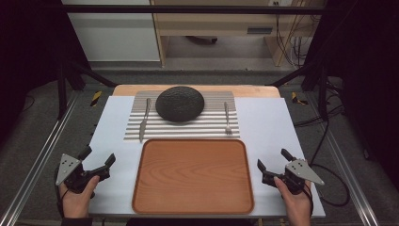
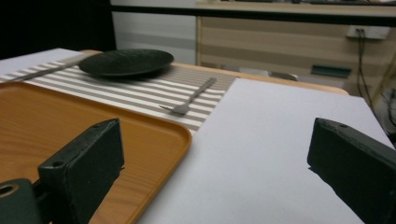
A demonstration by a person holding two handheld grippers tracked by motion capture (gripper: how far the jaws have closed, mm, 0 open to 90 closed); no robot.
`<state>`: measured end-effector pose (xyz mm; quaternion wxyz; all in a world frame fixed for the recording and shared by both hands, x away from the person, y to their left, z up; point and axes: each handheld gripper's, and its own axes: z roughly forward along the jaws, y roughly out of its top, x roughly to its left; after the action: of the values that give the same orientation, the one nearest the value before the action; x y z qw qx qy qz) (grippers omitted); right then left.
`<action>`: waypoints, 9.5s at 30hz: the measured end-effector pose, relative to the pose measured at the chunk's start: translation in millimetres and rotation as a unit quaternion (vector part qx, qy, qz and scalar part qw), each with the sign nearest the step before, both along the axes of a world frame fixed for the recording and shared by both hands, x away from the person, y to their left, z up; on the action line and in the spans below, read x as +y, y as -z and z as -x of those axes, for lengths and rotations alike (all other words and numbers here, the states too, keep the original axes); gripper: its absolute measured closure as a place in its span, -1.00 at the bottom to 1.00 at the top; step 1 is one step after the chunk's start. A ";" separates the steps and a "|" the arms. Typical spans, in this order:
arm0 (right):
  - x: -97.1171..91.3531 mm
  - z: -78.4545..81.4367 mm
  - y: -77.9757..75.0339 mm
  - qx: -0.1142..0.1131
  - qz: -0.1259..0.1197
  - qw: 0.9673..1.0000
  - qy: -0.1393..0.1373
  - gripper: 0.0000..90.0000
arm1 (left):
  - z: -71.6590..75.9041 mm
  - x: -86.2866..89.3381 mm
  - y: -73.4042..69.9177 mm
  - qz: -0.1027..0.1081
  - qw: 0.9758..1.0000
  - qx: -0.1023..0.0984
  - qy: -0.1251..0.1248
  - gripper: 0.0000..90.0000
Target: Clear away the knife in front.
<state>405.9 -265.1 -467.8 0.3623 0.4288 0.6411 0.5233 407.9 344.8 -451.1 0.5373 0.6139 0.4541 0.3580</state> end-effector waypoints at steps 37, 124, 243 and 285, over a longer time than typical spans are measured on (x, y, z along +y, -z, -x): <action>13.8 2.5 -10.8 0.079 0.021 0.996 0.021 -0.84 | -79.4 -80.9 -59.4 -0.093 0.989 0.066 0.090 -0.84; -9.8 13.9 -3.4 0.044 0.032 0.998 -0.006 -0.87 | -243.2 -83.7 -25.8 -0.095 0.985 0.143 -0.015 -0.86; -8.0 15.4 -1.3 0.057 -0.002 0.998 -0.025 -0.85 | -206.0 -100.0 -16.6 -0.108 0.975 0.190 -0.031 0.78; 31.3 27.3 -5.5 0.045 -0.009 0.992 -0.119 -0.88 | -41.7 -176.2 -48.6 -0.084 0.978 0.191 -0.024 0.78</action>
<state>378.6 -233.8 -462.2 0.2643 0.3757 0.6988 0.5483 449.7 168.6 -402.5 0.3780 0.7029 0.5313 0.2842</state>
